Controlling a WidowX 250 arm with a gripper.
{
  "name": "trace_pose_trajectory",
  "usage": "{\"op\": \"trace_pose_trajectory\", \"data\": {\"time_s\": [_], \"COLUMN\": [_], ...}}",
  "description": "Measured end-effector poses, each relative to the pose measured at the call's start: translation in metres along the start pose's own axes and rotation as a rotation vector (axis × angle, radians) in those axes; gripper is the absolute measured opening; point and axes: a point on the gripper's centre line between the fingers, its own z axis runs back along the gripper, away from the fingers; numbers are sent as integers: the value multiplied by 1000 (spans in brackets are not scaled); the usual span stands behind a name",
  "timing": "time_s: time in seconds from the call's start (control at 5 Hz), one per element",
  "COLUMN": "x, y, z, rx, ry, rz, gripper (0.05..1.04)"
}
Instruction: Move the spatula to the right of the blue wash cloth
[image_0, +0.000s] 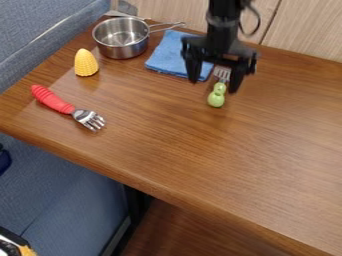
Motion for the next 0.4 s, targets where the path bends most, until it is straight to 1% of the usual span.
{"op": "trace_pose_trajectory", "data": {"time_s": [0.2,0.4], "x": [8,7], "y": [6,23], "z": [34,62], "rx": [-34,-96], "ry": [-74,-140], "rz": [14,41], "gripper": [999,999]}}
